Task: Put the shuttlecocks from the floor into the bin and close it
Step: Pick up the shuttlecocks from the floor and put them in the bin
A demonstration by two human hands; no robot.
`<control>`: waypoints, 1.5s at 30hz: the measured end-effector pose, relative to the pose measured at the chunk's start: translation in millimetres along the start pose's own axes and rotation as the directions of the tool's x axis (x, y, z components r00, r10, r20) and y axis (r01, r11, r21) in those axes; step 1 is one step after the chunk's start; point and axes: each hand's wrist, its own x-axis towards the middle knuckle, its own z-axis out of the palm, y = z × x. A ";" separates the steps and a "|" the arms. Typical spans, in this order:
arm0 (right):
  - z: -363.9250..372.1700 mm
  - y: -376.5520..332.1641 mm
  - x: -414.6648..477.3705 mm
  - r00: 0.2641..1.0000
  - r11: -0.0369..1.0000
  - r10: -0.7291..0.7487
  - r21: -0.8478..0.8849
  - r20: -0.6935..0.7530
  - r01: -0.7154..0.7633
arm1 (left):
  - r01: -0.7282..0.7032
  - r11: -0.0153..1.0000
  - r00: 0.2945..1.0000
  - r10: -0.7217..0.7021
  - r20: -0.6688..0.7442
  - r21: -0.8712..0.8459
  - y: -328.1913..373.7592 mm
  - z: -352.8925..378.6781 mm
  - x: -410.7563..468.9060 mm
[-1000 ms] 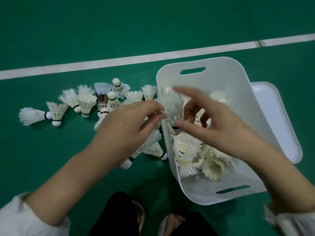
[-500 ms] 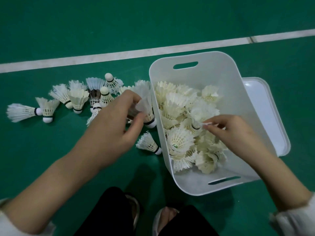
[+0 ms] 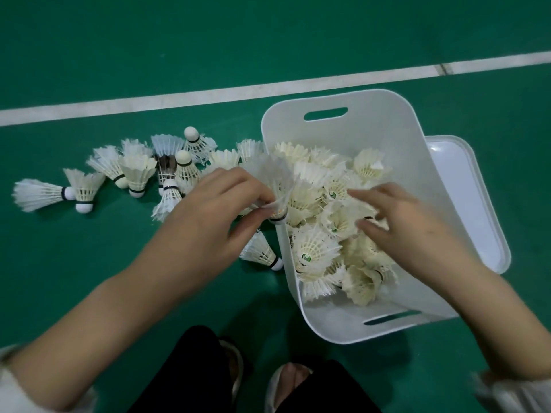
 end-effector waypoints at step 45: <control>28.3 -148.4 10.3 0.718 0.721 -0.668 -0.067 0.199 0.689 | 0.566 0.803 0.812 -0.582 0.041 0.187 -145.6 28.2 -65.3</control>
